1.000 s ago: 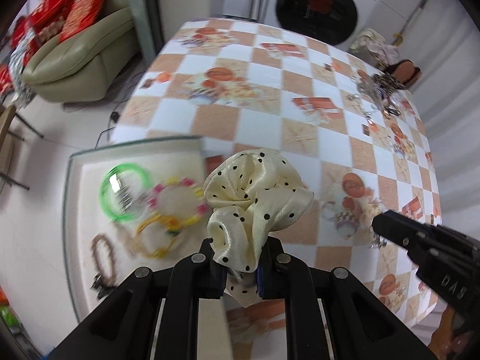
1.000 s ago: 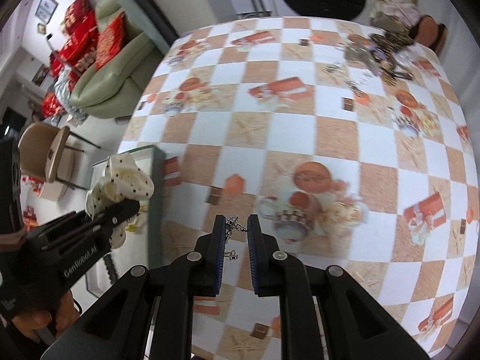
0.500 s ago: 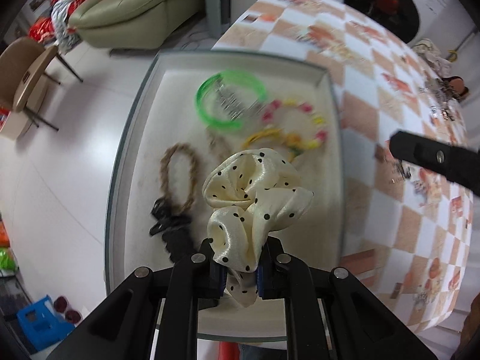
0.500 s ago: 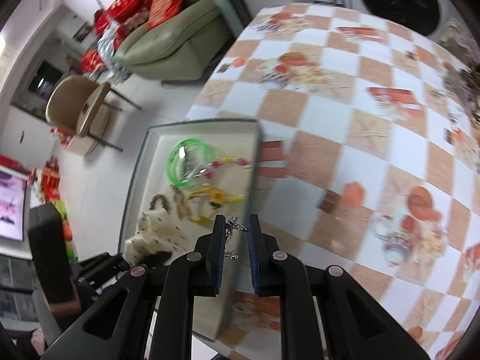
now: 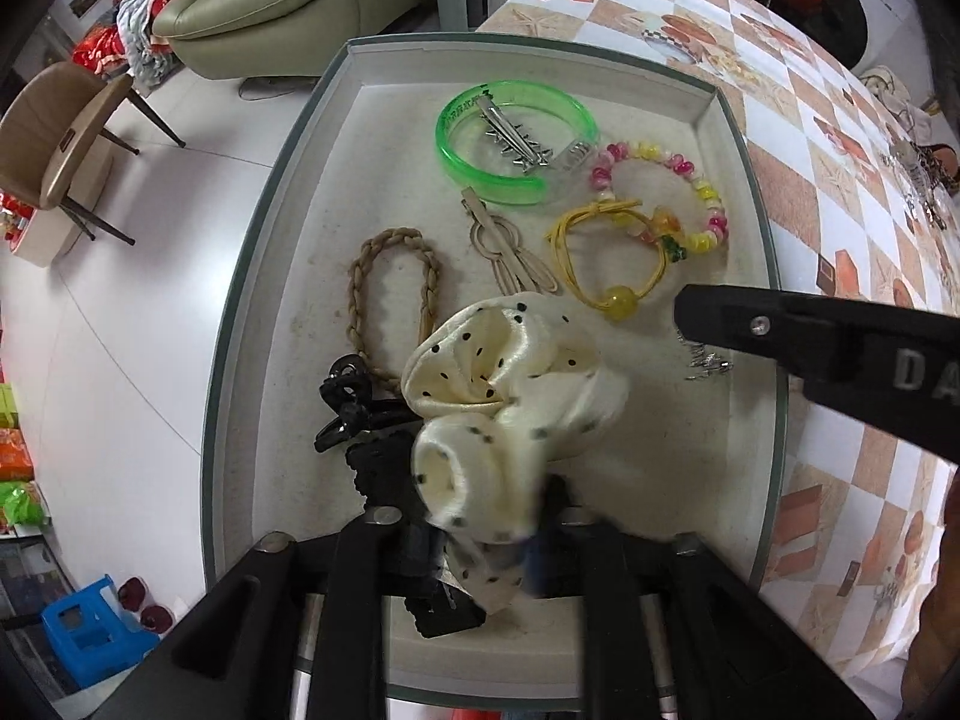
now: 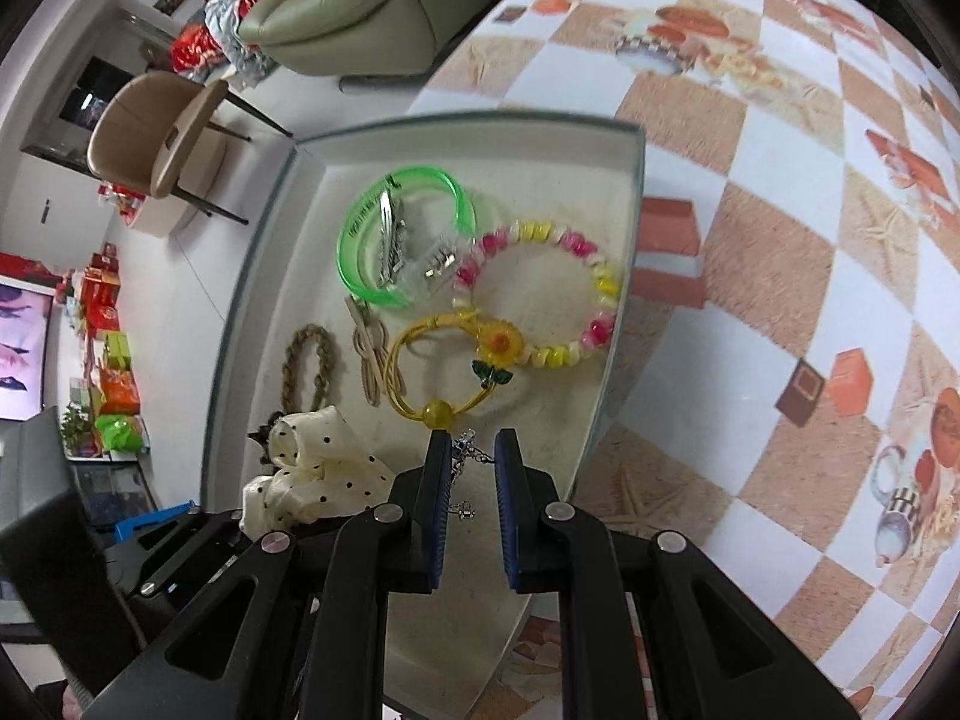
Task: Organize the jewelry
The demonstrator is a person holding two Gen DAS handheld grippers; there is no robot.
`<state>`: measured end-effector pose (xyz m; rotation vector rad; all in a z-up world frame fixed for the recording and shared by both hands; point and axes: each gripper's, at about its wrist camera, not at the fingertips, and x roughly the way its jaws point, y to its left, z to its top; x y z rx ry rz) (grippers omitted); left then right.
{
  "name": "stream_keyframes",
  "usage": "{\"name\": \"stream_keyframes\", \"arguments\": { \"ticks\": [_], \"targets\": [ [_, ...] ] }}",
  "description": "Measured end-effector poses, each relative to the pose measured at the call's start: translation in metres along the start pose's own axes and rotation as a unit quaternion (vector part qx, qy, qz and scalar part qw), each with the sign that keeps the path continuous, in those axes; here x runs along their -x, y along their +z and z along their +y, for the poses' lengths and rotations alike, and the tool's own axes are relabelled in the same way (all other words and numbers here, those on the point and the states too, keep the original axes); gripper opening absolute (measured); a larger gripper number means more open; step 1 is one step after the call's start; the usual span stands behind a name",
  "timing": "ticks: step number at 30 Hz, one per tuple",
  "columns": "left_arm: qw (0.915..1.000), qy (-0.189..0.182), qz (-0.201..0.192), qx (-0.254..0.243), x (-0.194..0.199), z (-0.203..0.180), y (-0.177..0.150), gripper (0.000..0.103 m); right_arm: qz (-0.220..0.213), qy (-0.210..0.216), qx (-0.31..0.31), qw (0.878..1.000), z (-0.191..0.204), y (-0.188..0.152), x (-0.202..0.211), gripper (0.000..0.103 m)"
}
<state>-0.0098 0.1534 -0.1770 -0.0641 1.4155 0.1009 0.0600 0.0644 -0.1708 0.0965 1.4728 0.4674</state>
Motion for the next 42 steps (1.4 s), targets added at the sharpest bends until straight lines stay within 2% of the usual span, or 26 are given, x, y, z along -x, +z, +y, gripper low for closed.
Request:
{"name": "stream_keyframes", "arguments": {
  "ticks": [1,3,9,10,13,17,18,19,20,24,29,34,37,42],
  "targets": [
    [1.0000,0.003,-0.005,0.002,0.002,0.000,-0.001,0.061,0.004,0.000,-0.001,1.000,0.001,0.000,-0.002,0.016],
    [0.9999,0.009,-0.012,0.001,0.004,-0.003,0.000,0.062,0.011,-0.002,-0.003,1.000,0.001,0.002,-0.007,0.017],
    [0.9999,0.011,0.000,0.002,0.006,-0.006,0.004,0.062,0.019,0.001,-0.006,1.000,0.002,0.013,-0.017,0.017],
    [0.9999,0.013,0.000,0.004,0.008,-0.006,0.005,0.062,0.017,0.004,-0.007,1.000,0.003,0.014,-0.015,0.021],
    [0.9999,0.013,0.000,0.009,0.015,-0.004,0.006,0.062,0.008,0.009,-0.006,1.000,0.004,0.016,-0.005,0.050],
    [0.9999,0.014,-0.003,0.009,0.024,0.000,0.007,0.062,-0.003,0.014,-0.003,1.000,0.011,0.018,0.010,0.051],
    [0.9998,0.015,-0.004,0.009,0.026,0.001,0.007,0.072,-0.004,0.010,-0.002,1.000,0.012,0.018,0.014,0.051],
    [0.9998,0.017,-0.006,0.011,0.028,0.002,0.007,0.094,-0.005,0.006,0.000,1.000,0.014,0.018,0.016,0.054],
    [0.9996,0.021,-0.012,0.014,0.032,0.004,0.007,0.099,-0.005,0.000,0.003,1.000,0.015,0.018,0.019,0.058],
    [0.9996,0.016,-0.016,0.016,0.043,0.010,0.010,0.100,-0.002,-0.018,0.008,1.000,0.017,0.016,0.031,0.066],
    [0.9996,0.016,-0.013,0.018,0.057,0.014,0.010,0.100,-0.004,-0.048,0.020,0.999,0.017,0.011,0.049,0.082],
    [0.9993,0.021,-0.018,0.024,0.069,0.013,0.005,0.100,-0.011,-0.090,0.047,0.995,0.026,0.005,0.067,0.085],
    [0.9990,0.029,-0.024,0.025,0.079,0.016,0.005,0.100,-0.011,-0.109,0.060,0.992,0.031,0.003,0.075,0.103],
    [0.9987,0.027,-0.026,0.035,0.089,0.022,0.005,0.100,-0.020,-0.124,0.070,0.990,0.037,0.001,0.088,0.103]
  ]
}}
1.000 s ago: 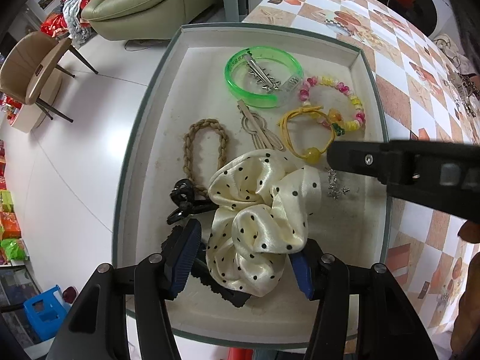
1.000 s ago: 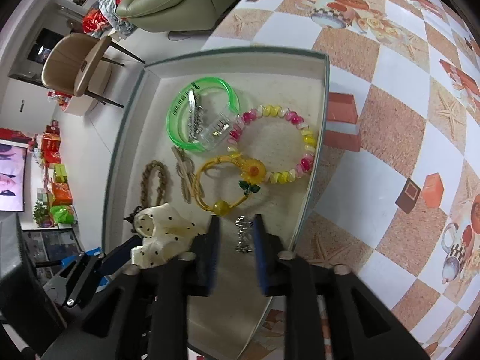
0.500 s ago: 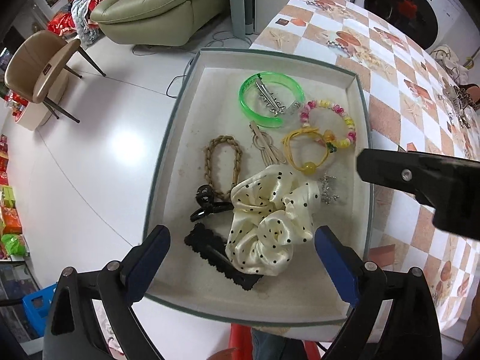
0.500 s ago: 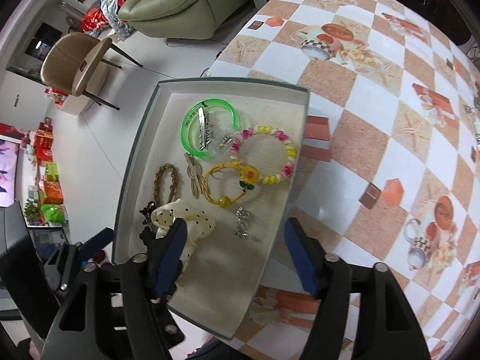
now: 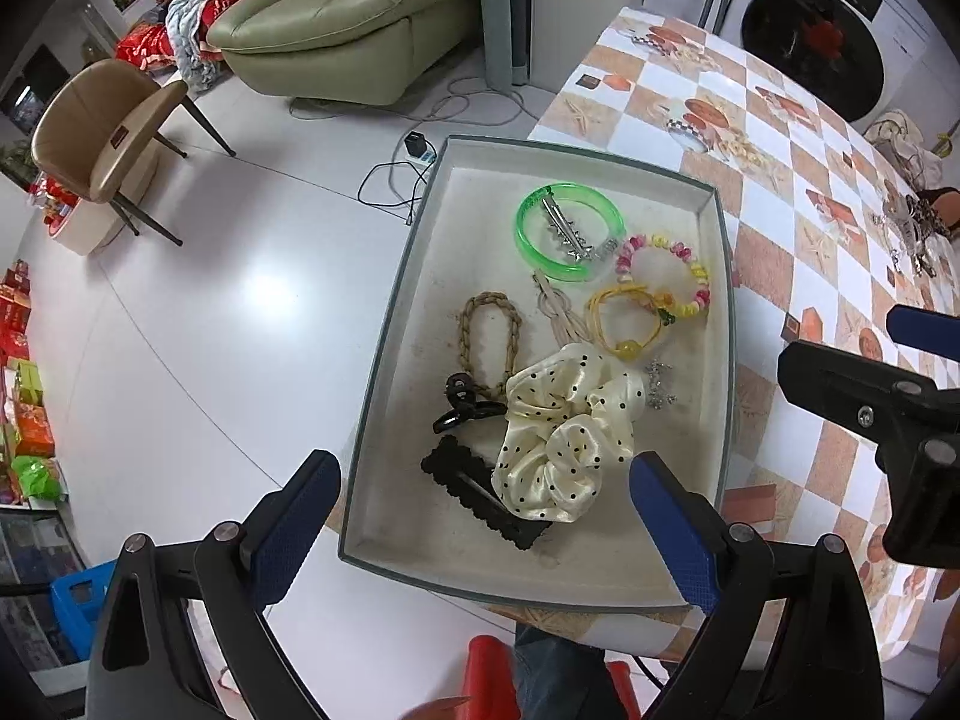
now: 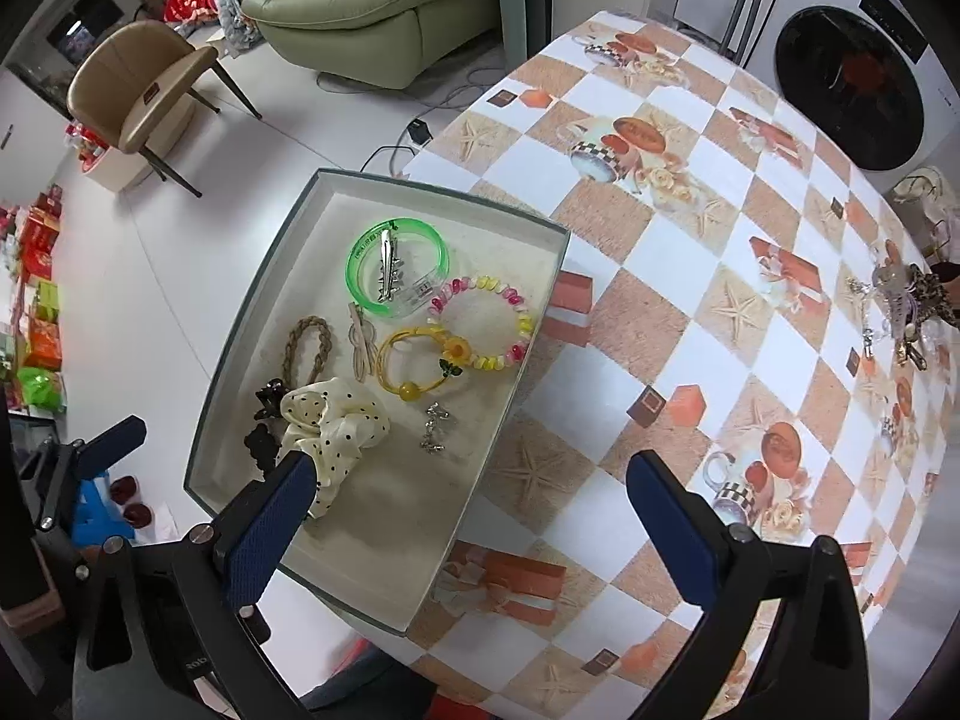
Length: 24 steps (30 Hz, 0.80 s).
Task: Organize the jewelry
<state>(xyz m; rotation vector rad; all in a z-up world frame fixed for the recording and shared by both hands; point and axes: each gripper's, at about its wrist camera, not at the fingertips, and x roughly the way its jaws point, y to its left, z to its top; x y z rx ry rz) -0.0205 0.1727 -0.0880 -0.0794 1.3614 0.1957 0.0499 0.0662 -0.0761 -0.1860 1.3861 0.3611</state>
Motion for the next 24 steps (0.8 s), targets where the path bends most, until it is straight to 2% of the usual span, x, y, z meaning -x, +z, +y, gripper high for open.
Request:
{"name": "stream_keyframes", "arguments": {
  "ticks": [24],
  "targets": [
    [1.0000,-0.006,0.003,-0.002,0.009,-0.001,0.001,0.100,0.001,-0.006,0.004,1.000,0.003,0.001,0.012,0.103]
  ]
}}
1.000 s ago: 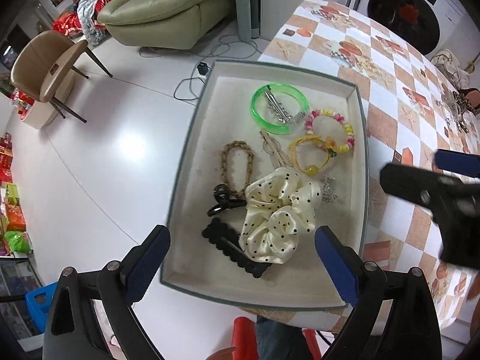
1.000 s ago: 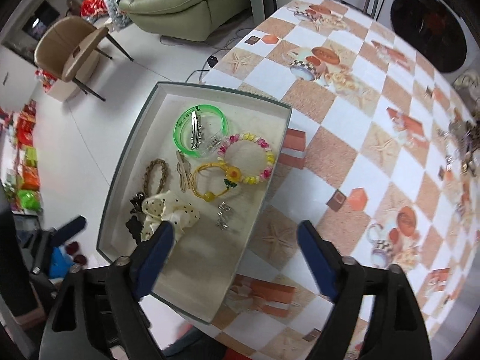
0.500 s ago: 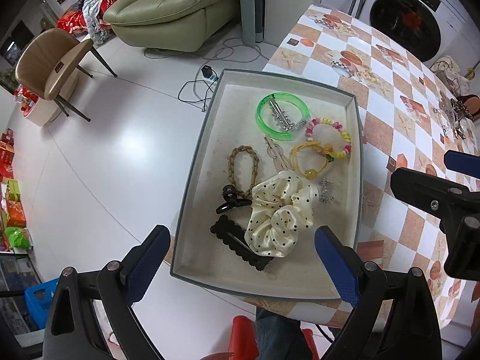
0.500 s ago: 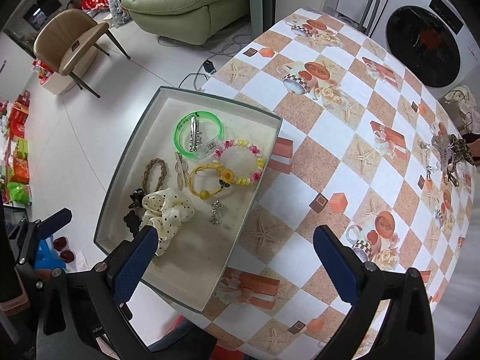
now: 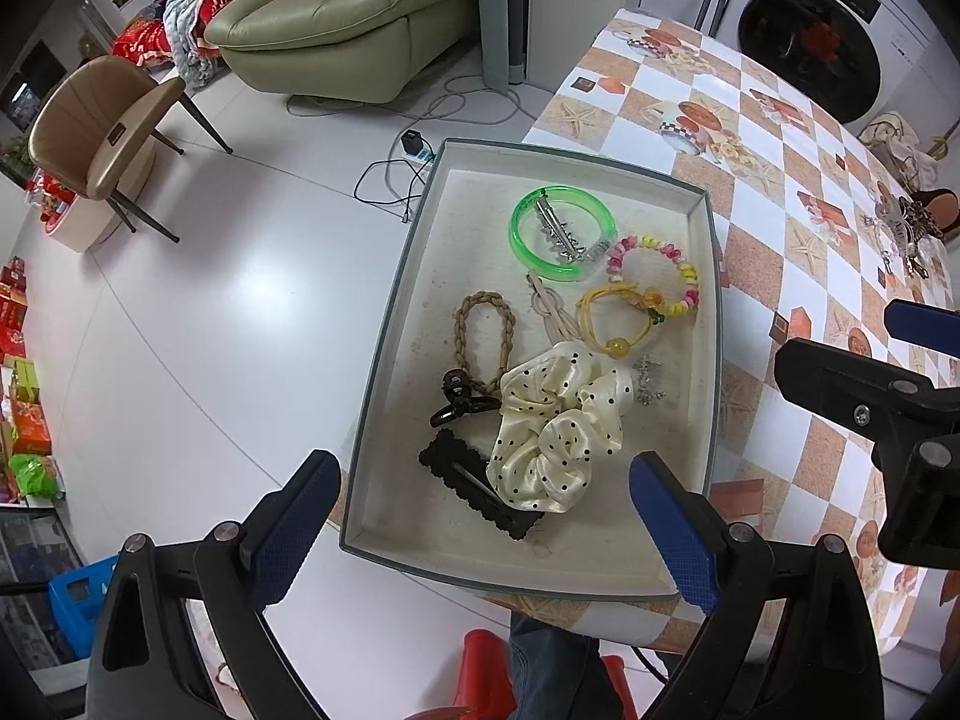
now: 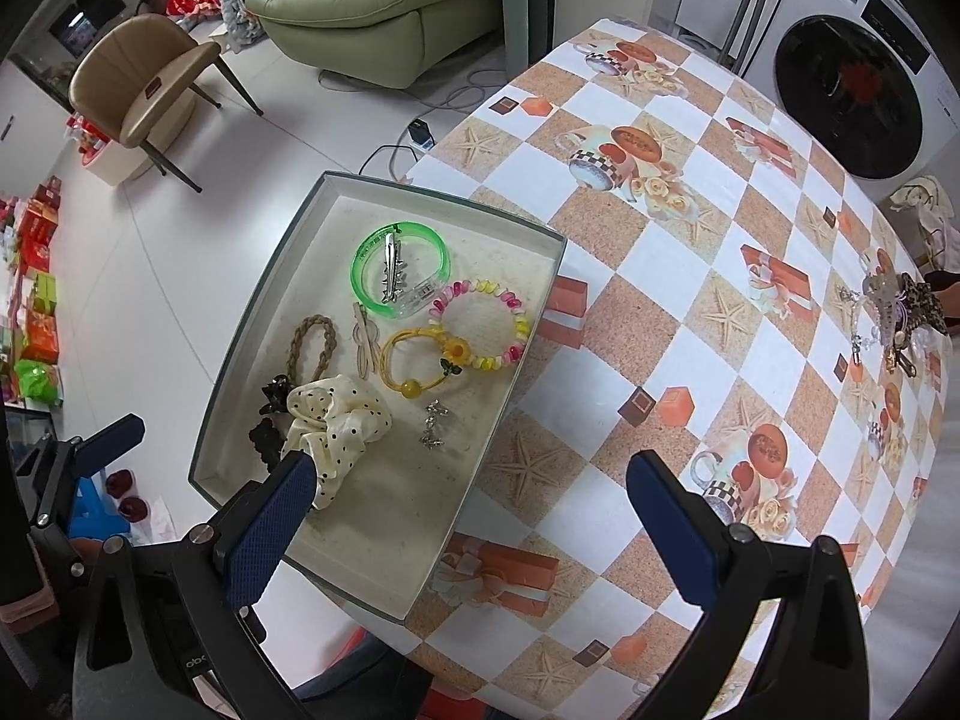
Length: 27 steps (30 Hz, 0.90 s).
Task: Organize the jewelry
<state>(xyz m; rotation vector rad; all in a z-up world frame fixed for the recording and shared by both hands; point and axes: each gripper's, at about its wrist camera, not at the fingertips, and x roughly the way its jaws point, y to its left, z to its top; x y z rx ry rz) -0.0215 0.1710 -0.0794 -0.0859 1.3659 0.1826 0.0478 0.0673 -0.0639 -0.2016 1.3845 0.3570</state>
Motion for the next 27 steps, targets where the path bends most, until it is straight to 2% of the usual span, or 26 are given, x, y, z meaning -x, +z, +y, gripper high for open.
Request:
{"name": "stream_keyframes", "arguments": {
  "ticks": [27],
  "targets": [
    [1.0000,0.001,0.002,-0.001,-0.0037,0.0014,0.0022,0.100,0.001,0.001,0.002,1.000,0.0005,0.0034,-0.0001,0.103]
  ]
}}
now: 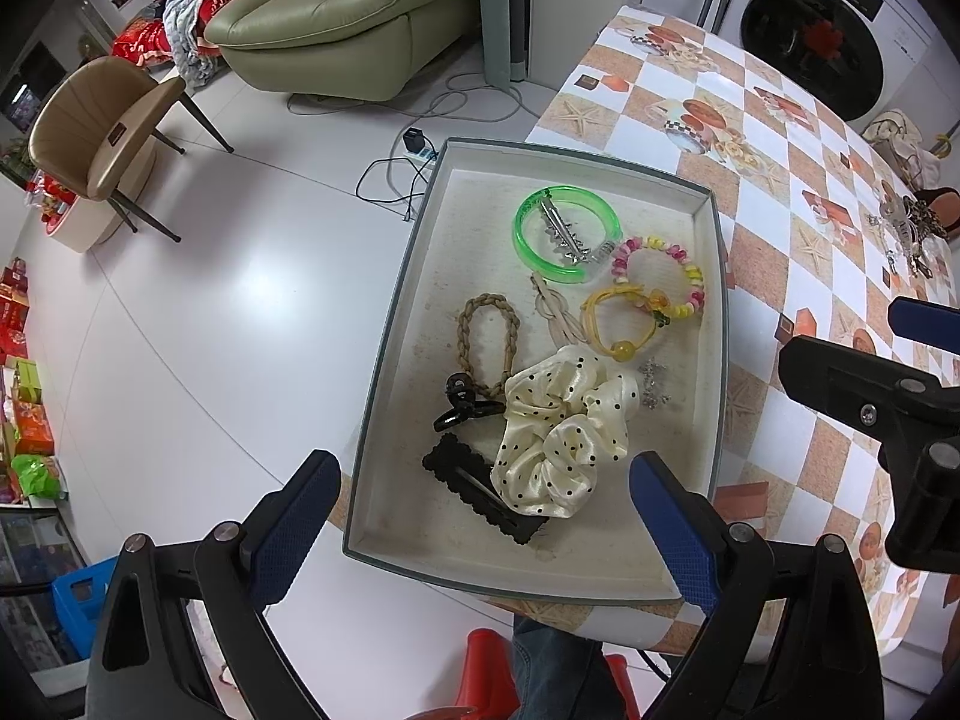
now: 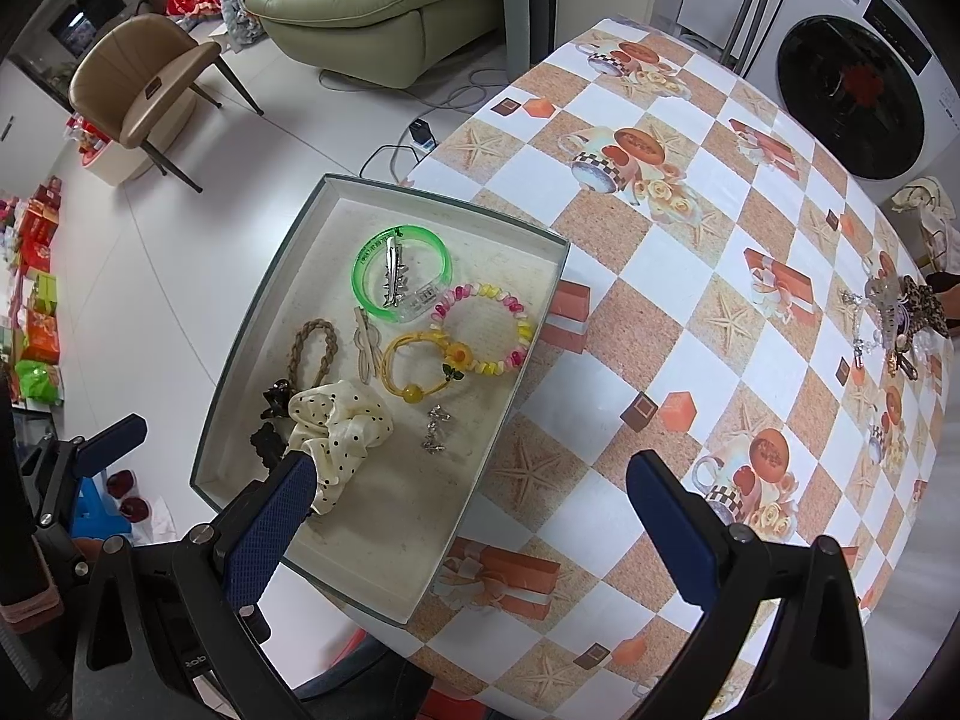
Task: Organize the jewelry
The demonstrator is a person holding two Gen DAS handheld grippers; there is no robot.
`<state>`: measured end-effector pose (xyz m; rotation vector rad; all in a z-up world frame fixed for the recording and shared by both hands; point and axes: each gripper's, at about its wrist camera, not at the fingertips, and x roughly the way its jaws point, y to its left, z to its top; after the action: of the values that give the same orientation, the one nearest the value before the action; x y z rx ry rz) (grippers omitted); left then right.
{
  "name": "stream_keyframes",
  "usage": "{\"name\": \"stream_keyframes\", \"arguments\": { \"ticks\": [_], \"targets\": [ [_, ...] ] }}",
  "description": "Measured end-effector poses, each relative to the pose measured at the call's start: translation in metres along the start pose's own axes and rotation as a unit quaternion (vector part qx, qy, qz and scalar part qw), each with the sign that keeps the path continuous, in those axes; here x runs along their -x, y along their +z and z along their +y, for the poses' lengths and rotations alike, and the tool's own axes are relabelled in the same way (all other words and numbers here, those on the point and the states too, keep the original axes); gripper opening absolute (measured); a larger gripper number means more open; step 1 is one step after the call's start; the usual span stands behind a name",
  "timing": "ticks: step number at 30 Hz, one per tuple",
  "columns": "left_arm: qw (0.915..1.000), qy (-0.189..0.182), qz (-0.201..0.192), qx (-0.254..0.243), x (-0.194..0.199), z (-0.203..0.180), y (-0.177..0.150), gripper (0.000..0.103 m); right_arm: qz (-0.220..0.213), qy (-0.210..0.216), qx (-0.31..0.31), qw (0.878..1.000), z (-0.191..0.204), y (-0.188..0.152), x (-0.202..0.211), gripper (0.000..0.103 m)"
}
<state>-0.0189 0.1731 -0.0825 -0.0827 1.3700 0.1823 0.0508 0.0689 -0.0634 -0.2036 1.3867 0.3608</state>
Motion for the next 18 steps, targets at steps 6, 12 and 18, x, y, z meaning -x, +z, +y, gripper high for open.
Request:
{"name": "stream_keyframes", "arguments": {
  "ticks": [6,12,18],
  "targets": [
    [1.0000,0.000,0.000,0.000,-0.0003,-0.0004,0.0000,0.100,0.000,0.000,0.000,1.000,0.0002,0.0003,-0.0003,0.103],
    [1.0000,0.001,0.000,0.000,-0.0006,-0.0005,0.0001,0.100,0.000,0.000,-0.001,1.000,0.0000,0.0005,-0.0005,0.103],
    [1.0000,0.001,0.000,0.000,-0.0008,-0.0006,0.0001,0.100,0.000,0.000,0.001,1.000,0.0006,0.0015,-0.0005,0.103]
  ]
}}
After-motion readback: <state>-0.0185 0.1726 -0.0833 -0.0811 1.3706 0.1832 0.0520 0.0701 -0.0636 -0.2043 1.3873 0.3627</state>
